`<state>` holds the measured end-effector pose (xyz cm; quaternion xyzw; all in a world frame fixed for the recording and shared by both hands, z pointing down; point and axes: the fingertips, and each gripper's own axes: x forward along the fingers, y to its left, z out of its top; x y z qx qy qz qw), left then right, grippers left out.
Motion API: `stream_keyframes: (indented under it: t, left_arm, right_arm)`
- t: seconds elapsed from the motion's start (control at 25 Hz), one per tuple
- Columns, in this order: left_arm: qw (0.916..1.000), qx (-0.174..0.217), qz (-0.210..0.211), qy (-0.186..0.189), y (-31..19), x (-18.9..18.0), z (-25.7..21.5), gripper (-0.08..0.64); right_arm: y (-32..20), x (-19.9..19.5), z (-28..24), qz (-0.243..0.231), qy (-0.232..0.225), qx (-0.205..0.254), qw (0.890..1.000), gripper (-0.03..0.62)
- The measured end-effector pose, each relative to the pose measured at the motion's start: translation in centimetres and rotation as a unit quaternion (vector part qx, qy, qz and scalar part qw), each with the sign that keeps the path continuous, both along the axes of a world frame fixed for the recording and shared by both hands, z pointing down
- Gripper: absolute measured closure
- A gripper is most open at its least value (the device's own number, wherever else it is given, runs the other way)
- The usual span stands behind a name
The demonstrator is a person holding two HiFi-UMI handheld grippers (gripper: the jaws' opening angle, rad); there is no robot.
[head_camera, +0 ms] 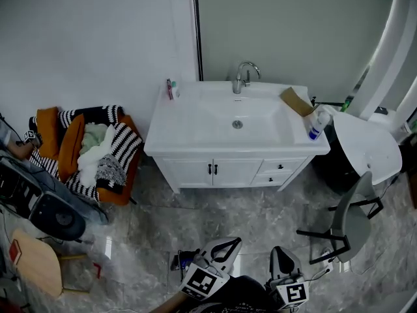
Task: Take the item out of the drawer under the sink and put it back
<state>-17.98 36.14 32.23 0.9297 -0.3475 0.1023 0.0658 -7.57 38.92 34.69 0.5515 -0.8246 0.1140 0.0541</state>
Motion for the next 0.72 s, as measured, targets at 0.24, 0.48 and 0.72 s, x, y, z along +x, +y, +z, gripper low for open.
stream_keyframes:
  t: [0.24,0.48,0.72]
  left_arm:
    - [0.9998,-0.014,-0.002,0.017,-2.3,-0.2,0.2,0.56]
    - [0.9991,-0.026,-0.034,0.004,-4.0,-1.7,1.7,0.56]
    - [0.9977,-0.046,-0.049,-0.004,-6.1,-1.5,2.4,0.56]
  right_arm:
    - [-3.1,0.4,-0.6,0.012,0.0,0.004,1.0,0.574]
    - [-5.6,0.3,0.9,-0.007,0.014,0.001,1.0,0.574]
    - [-7.8,0.8,1.2,-0.022,0.016,-0.013,1.0,0.574]
